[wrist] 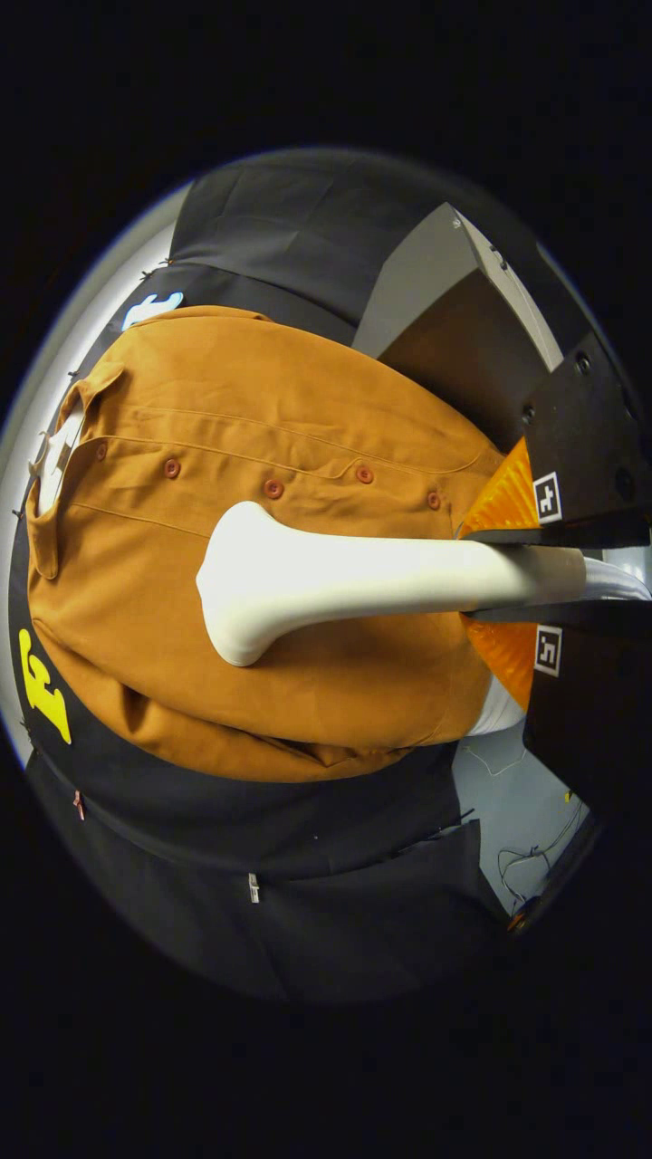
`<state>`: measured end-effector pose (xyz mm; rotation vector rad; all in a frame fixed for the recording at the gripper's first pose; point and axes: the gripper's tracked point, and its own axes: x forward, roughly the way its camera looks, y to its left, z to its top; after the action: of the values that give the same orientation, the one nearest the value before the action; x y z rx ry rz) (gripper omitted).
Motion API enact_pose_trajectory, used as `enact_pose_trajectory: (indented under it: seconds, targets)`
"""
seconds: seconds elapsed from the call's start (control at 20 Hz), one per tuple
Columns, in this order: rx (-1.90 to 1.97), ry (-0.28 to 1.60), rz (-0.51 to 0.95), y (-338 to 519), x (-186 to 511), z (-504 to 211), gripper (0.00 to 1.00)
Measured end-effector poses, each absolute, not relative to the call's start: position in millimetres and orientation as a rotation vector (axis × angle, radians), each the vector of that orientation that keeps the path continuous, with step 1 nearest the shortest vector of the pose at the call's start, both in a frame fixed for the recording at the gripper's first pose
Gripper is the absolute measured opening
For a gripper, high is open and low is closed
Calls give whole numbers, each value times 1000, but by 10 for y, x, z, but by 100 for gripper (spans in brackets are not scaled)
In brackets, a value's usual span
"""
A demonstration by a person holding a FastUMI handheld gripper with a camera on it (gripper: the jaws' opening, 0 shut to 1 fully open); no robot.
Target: Iron the clothes twice with a garment steamer, once on the left side and once on the right side.
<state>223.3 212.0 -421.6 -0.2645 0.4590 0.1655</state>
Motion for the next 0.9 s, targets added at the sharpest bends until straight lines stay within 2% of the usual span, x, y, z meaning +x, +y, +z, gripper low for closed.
enact_pose_trajectory:
  seconds: [0.45, 0.9]
  targets:
    - [-271, 588, 192, 1918, 1930, -4610, 26]
    - [-234, 589, 187, 1649, 1644, -4500, 26]
